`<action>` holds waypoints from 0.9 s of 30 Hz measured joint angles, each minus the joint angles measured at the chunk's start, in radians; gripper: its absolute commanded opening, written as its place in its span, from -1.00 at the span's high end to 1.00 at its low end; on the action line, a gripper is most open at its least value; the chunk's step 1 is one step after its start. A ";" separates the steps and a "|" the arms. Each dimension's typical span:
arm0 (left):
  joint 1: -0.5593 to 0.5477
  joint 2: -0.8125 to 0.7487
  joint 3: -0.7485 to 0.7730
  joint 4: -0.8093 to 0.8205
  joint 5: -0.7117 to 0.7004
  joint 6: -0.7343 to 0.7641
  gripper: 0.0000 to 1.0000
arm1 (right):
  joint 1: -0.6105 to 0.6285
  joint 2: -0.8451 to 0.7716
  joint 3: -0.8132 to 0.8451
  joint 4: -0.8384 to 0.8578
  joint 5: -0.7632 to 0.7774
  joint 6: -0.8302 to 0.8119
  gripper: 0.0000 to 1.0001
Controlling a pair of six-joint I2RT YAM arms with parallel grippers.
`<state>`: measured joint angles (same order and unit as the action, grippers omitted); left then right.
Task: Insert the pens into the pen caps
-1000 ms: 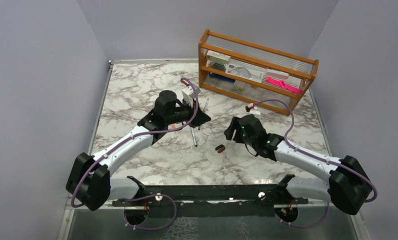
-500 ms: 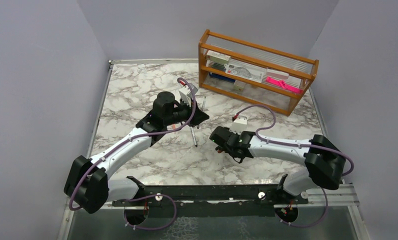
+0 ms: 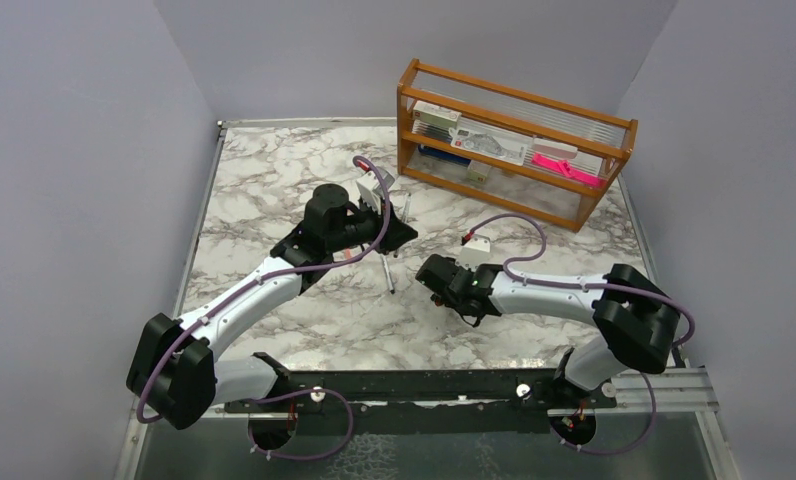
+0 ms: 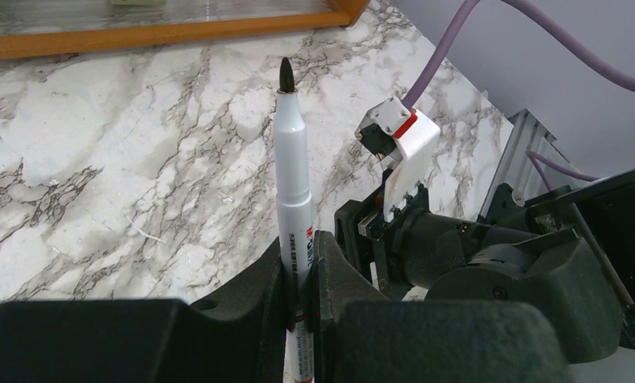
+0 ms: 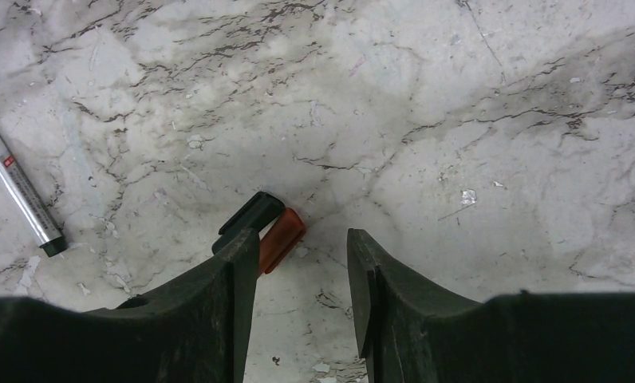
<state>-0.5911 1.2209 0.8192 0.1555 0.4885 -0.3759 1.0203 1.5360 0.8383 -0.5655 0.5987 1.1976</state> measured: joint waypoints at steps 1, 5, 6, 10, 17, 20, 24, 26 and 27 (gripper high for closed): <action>0.000 0.000 -0.001 0.000 0.000 0.000 1.00 | 0.000 -0.002 -0.002 0.006 -0.002 -0.003 0.10; 0.000 0.000 -0.001 0.000 0.000 -0.004 1.00 | 0.000 -0.002 -0.003 0.027 -0.013 -0.017 0.10; 0.000 0.000 -0.001 0.000 0.000 -0.005 1.00 | 0.000 0.000 -0.003 0.032 -0.016 -0.019 0.10; 0.000 0.000 -0.001 0.000 0.000 -0.008 1.00 | 0.000 0.023 -0.003 0.044 -0.034 -0.025 0.14; 0.000 0.000 -0.001 0.000 0.000 -0.008 1.00 | 0.000 0.035 -0.003 0.045 -0.049 -0.026 0.23; 0.000 0.000 -0.003 0.000 0.000 -0.008 1.00 | 0.001 0.037 -0.003 0.045 -0.053 -0.025 0.30; 0.000 0.000 -0.005 0.000 0.000 -0.011 1.00 | 0.002 0.051 -0.002 0.044 -0.061 -0.025 0.58; 0.000 0.000 -0.006 0.000 0.000 -0.011 1.00 | 0.002 0.056 0.001 0.044 -0.062 -0.024 0.72; 0.000 0.000 -0.007 0.000 0.000 -0.011 1.00 | 0.002 0.058 0.002 0.043 -0.063 -0.024 0.81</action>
<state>-0.5911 1.2209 0.8120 0.1555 0.4885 -0.3874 1.0218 1.5936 0.8406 -0.5220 0.5358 1.1732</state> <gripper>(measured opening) 0.137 0.195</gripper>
